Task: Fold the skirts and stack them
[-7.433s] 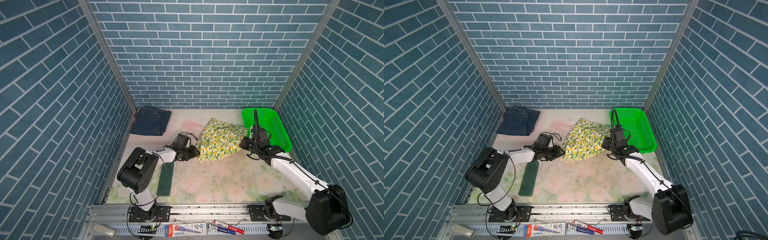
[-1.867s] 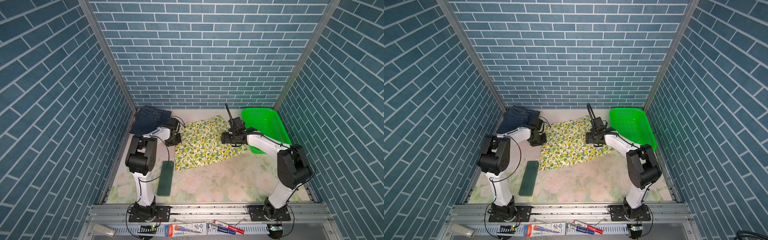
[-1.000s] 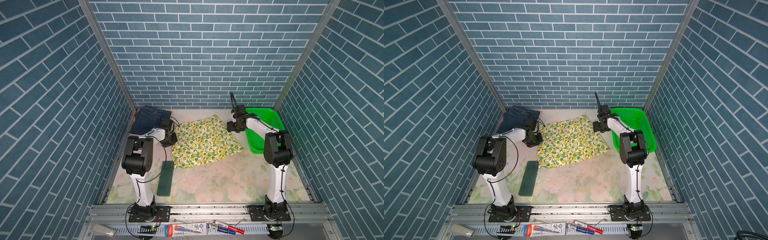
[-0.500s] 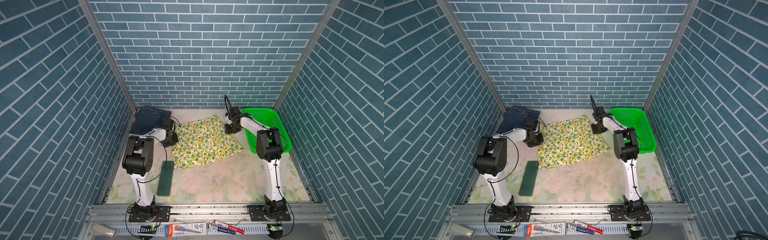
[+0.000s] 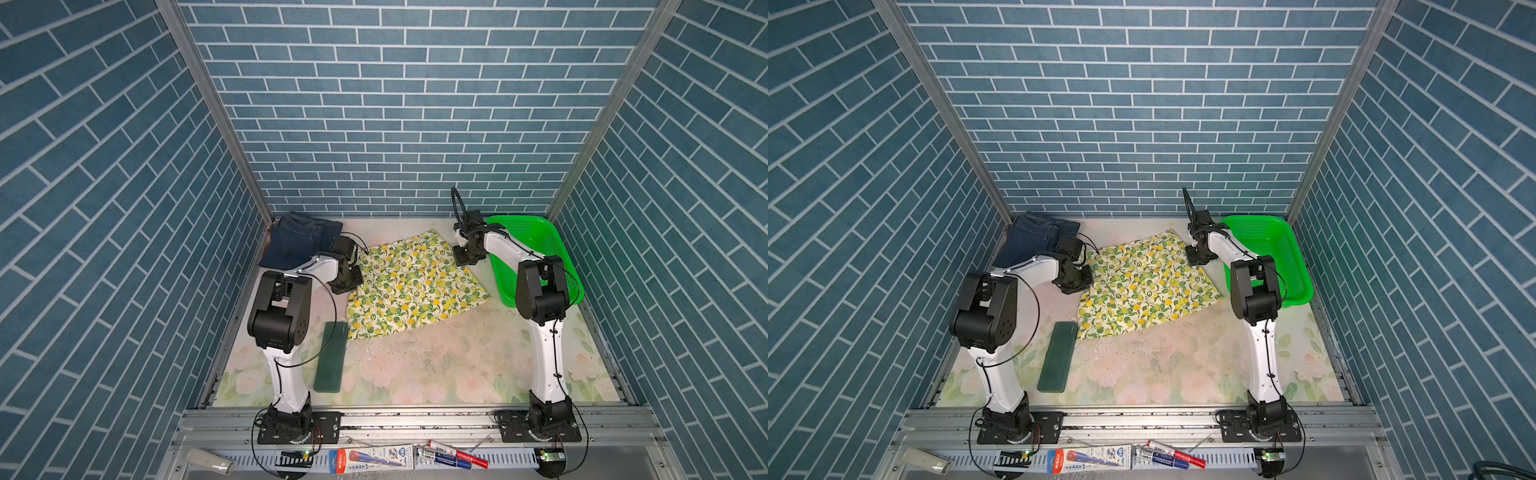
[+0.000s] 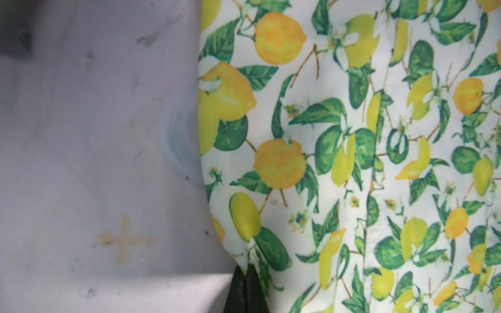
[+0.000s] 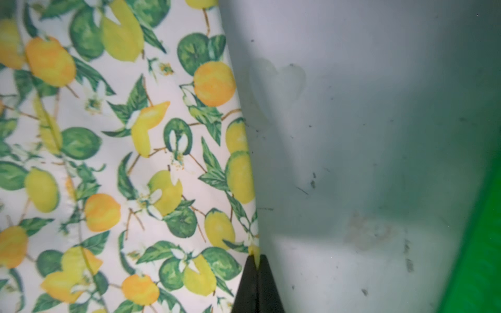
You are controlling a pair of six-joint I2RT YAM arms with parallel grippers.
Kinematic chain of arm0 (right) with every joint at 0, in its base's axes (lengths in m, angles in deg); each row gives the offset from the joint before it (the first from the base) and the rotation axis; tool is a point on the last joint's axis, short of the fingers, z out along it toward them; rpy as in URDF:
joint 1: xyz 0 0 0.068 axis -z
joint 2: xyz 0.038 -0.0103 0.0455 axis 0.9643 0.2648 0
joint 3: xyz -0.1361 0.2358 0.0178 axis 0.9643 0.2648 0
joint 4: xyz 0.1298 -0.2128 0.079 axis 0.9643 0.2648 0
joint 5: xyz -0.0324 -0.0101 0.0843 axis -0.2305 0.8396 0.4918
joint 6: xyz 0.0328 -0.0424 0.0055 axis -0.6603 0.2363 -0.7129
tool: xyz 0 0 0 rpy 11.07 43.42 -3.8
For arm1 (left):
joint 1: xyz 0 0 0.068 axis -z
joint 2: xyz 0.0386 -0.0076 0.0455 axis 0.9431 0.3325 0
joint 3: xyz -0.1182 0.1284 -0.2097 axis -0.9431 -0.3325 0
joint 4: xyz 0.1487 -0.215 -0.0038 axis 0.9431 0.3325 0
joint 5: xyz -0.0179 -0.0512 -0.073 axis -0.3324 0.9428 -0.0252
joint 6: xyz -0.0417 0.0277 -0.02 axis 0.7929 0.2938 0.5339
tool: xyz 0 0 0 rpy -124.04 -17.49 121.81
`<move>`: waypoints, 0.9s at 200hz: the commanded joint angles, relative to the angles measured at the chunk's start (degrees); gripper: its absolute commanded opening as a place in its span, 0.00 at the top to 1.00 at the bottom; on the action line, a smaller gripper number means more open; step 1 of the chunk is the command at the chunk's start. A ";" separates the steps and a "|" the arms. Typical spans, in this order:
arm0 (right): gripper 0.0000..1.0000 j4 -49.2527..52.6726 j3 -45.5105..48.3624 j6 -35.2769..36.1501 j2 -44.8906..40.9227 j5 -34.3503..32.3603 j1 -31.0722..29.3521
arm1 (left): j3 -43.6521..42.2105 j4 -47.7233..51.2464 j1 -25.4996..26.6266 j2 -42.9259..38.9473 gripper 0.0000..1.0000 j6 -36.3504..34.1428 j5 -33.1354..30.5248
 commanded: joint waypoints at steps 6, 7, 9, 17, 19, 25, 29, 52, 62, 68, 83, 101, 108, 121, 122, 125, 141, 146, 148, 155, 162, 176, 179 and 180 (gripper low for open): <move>1.00 4.02 -4.40 1.88 -6.98 -3.07 -0.04 | 1.44 -0.88 1.30 1.82 1.00 1.87 1.30; 1.00 4.11 -4.43 1.93 -7.10 -3.12 -0.10 | 1.46 -0.88 1.35 1.83 1.00 1.96 1.30; 1.00 4.29 -4.51 2.01 -7.31 -3.31 -0.14 | 1.47 -0.88 1.39 1.88 1.00 2.03 1.37; 1.00 4.86 -4.50 2.22 -8.15 -3.95 -0.36 | 1.51 -1.12 1.57 1.92 1.00 2.24 1.47; 1.00 5.07 -4.53 2.24 -8.44 -4.13 -0.40 | 1.55 -1.19 1.62 1.92 1.00 2.30 1.52; 1.00 5.54 -4.63 2.25 -8.98 -4.52 -0.62 | 1.46 -1.51 1.66 2.01 1.00 2.66 1.73; 1.00 5.91 -4.73 2.21 -9.40 -4.77 -0.79 | 1.36 -1.70 1.73 2.01 1.00 2.83 1.91; 1.00 7.78 -5.70 1.86 -11.55 -6.17 -2.52 | 1.08 -2.85 1.84 1.90 1.00 3.67 2.92; 1.00 8.68 -6.42 1.64 -12.10 -6.42 -3.83 | 0.70 -3.20 1.84 1.62 1.00 3.79 3.23; 1.00 9.29 -6.88 1.50 -12.29 -6.76 -4.73 | 0.28 -3.48 1.84 1.41 1.00 3.90 3.22; 1.00 10.85 -8.19 1.12 -12.22 -7.99 -7.38 | -0.52 -4.70 1.84 1.04 1.00 4.16 4.04; 1.00 12.86 -10.09 -0.79 -11.47 -7.81 -10.41 | -1.06 -5.87 1.89 1.14 1.00 4.70 5.03; 1.00 13.54 -10.78 -1.58 -11.16 -7.65 -11.51 | -1.36 -6.34 1.84 1.13 1.00 4.93 5.17; 1.00 14.53 -11.92 -3.36 -10.67 -7.72 -13.45 | -1.69 -7.13 1.90 1.14 1.00 5.14 5.58; 1.00 14.60 -12.01 -3.46 -10.65 -7.73 -13.61 | -1.69 -7.17 1.82 1.14 1.00 5.18 5.60; 1.00 14.73 -12.31 -3.98 -10.52 -7.69 -14.07 | -1.71 -7.27 1.86 1.21 1.00 5.18 5.74; 1.00 14.78 -13.17 -6.97 -10.04 -5.86 -15.75 | -2.02 -8.29 1.85 1.26 1.00 5.50 6.37; 1.00 14.36 -13.15 -8.14 -9.94 -4.79 -16.23 | -2.22 -8.62 1.85 1.24 1.00 5.63 6.47; 1.00 14.21 -13.15 -8.59 -9.94 -4.32 -16.41 | -2.31 -8.79 1.86 1.25 1.00 5.65 6.49; 1.00 13.66 -13.13 -10.05 -9.70 -2.59 -16.97 | -2.43 -9.25 1.90 1.30 1.00 5.80 6.63; 1.00 12.95 -13.08 -11.87 -9.52 -1.25 -17.49 | -2.48 -9.49 1.84 1.39 1.00 5.82 6.91; 1.00 11.27 -12.79 -15.48 -9.19 0.07 -18.73 | -2.68 -9.98 1.85 1.35 1.00 5.92 7.02; 1.00 10.82 -12.66 -16.22 -9.15 0.21 -19.01 | -2.70 -10.02 1.84 1.31 1.00 5.88 7.01; 1.00 10.68 -12.60 -16.57 -9.15 0.28 -19.12 | -2.72 -10.07 1.84 1.31 1.00 5.86 7.01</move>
